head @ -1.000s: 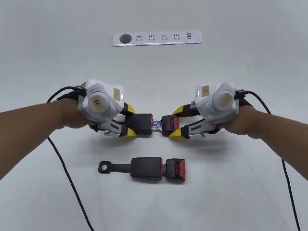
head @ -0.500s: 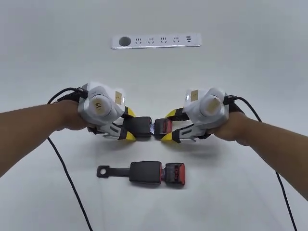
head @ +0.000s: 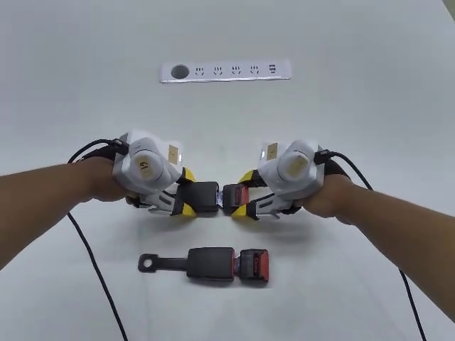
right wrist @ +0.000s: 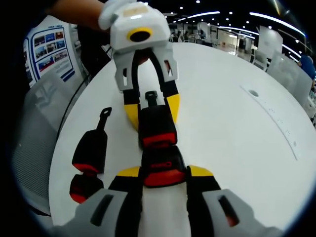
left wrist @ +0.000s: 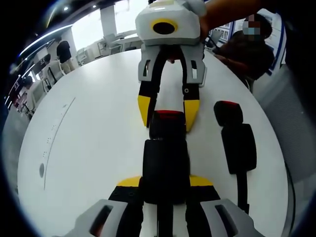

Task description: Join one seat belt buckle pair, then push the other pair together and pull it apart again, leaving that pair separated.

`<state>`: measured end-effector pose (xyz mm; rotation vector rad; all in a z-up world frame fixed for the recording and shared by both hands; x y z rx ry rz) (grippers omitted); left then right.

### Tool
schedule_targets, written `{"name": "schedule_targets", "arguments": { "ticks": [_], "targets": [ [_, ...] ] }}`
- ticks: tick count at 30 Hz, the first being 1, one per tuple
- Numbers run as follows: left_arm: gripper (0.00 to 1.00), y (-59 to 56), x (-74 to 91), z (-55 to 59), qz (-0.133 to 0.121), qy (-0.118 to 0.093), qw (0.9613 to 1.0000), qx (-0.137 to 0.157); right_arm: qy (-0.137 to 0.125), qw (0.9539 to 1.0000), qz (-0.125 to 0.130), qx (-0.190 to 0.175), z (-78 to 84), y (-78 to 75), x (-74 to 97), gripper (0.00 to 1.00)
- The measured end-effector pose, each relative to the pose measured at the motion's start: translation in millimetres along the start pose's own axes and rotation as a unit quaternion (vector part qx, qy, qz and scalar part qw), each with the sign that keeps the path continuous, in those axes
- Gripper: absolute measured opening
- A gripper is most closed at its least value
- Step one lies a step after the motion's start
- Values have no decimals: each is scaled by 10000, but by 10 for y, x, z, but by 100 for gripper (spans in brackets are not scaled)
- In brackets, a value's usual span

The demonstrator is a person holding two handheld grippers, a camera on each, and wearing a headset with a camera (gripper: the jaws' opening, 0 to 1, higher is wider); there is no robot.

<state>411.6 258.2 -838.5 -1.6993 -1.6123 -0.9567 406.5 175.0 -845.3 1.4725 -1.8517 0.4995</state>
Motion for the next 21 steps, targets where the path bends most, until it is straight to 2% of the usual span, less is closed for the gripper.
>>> {"name": "schedule_targets", "arguments": {
  "ticks": [21],
  "targets": [
    [33, 19, -11, 28, 1, 9, 10000, 34, 143, 9999, -1, -12, -20, -11, -17, 34]
  ]
}}
Point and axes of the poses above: the centre of the closed fingertips' face, and the gripper's own axes: x roughly backward along the fingers, y roughly to its left, z roughly out of its underside, the point moved 2 cm from there along x, roughly backward along the fingers, and after that the axes turned 5 degrees about -x, right-handed, at the moved point
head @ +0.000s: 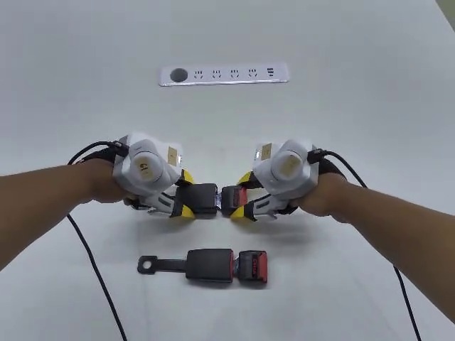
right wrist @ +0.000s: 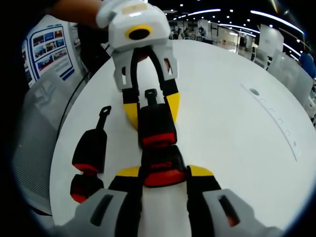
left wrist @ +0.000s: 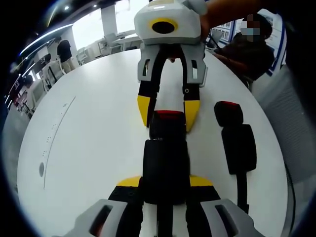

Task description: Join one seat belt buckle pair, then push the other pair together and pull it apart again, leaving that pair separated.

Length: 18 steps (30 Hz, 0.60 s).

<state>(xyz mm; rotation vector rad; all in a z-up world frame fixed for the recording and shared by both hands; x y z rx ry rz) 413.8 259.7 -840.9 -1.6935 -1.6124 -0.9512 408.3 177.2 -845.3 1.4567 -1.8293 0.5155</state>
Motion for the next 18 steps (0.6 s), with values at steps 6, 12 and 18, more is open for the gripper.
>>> {"name": "schedule_targets", "arguments": {
  "ticks": [6, 12, 18],
  "targets": [
    [33, 6, 0, 10, -9, -21, 10000, 35, 9, 10000, 32, 21, -1, -3, -5, 34],
    [34, 10, -4, 14, 14, -8, 10000, 37, 20, 10000, 31, 29, -1, -5, -12, 34],
    [34, 7, -4, 14, 26, -14, 10000, 21, 38, 10000, 20, 37, 1, -9, -11, 34]
  ]
}}
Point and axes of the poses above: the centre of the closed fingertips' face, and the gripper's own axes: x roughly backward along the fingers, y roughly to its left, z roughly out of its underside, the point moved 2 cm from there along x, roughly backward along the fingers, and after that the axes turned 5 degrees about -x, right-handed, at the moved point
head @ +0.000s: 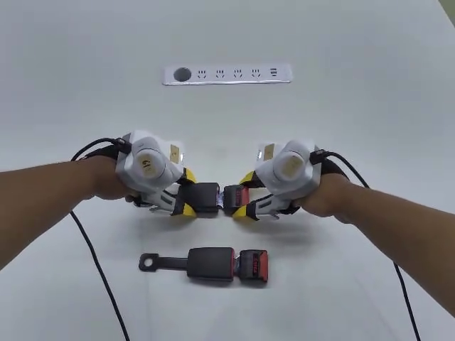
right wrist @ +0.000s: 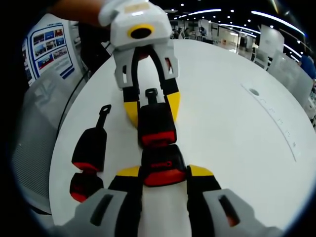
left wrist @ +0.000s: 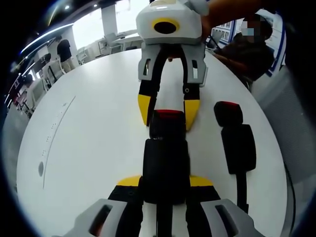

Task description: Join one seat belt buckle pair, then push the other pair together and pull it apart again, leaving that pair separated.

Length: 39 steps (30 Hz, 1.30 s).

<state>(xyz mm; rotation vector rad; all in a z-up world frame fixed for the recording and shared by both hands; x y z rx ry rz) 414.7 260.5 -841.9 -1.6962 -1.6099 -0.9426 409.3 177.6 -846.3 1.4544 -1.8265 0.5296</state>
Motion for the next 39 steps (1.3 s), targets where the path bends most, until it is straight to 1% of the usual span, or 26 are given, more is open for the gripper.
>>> {"name": "schedule_targets", "arguments": {
  "ticks": [9, 16, 19, 23, 28, 36, 39],
  "targets": [
    [34, 4, -5, 8, 0, -33, 10000, 8, 12, 10000, 6, -13, 120, -50, 104, 34],
    [34, 5, -10, 12, -6, -38, 10000, 19, -82, 10000, -25, -28, 119, -38, 109, 35],
    [34, 4, -9, 15, -6, -42, 10000, 18, -111, 9999, -45, -58, 145, -42, 134, 35],
    [34, -11, 1, 0, -9, -56, 10000, 18, -174, 9997, -72, -125, 212, -45, 195, 35],
    [34, -13, 1, -1, -6, -47, 10000, 18, -157, 9998, -86, -116, 297, -61, 281, 35],
    [34, -9, -2, 11, -16, -66, 10000, 37, -175, 9997, -29, -196, 462, -105, 443, 35],
    [34, -8, -1, 12, -15, -64, 10000, 42, -126, 9997, 5, -216, 524, -127, 515, 35]
  ]
}}
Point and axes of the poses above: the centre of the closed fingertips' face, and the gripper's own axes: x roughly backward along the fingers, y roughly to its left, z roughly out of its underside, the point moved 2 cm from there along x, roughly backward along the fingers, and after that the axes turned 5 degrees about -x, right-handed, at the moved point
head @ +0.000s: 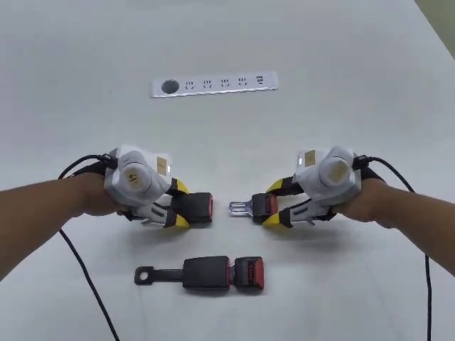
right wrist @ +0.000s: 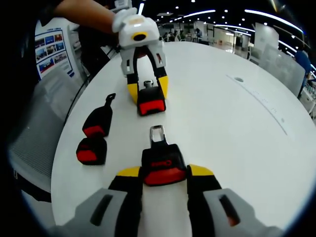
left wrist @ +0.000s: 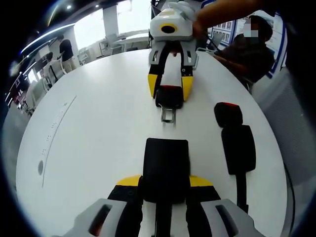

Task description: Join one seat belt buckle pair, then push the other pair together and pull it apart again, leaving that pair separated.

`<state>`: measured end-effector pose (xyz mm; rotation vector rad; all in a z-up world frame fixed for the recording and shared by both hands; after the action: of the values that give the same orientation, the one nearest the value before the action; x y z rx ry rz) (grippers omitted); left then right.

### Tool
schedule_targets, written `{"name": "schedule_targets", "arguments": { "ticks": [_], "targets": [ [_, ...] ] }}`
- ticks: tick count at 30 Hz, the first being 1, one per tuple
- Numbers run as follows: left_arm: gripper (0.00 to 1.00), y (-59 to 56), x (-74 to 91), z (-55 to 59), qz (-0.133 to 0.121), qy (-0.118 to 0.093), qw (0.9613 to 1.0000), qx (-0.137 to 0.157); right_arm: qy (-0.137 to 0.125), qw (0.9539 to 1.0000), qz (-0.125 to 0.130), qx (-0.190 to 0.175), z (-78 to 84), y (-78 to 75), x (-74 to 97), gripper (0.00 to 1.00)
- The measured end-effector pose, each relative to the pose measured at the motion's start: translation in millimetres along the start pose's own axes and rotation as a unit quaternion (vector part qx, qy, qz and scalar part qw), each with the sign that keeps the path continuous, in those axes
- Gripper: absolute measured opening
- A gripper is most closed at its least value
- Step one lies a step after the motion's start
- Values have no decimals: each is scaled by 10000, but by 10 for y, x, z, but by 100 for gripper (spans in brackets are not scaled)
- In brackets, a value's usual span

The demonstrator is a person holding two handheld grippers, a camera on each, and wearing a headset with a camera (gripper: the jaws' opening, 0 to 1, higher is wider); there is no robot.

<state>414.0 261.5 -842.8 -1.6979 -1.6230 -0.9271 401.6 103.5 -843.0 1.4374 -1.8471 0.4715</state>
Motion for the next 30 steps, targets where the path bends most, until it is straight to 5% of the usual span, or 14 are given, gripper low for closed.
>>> {"name": "schedule_targets", "arguments": {
  "ticks": [30],
  "targets": [
    [34, -25, 17, -61, -22, 29, 10000, 60, 89, 9996, 141, -210, 420, -30, 494, 35]
  ]
}}
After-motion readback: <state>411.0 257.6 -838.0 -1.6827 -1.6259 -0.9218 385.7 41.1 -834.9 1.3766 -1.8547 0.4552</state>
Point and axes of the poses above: the centre of the closed fingertips' face, and the gripper's own axes: x roughly backward along the fingers, y roughly to its left, z roughly out of its underside, the point moved 2 cm from there along x, roughly backward along the fingers, and after that the axes turned 5 degrees about -x, right-handed, at the moved point
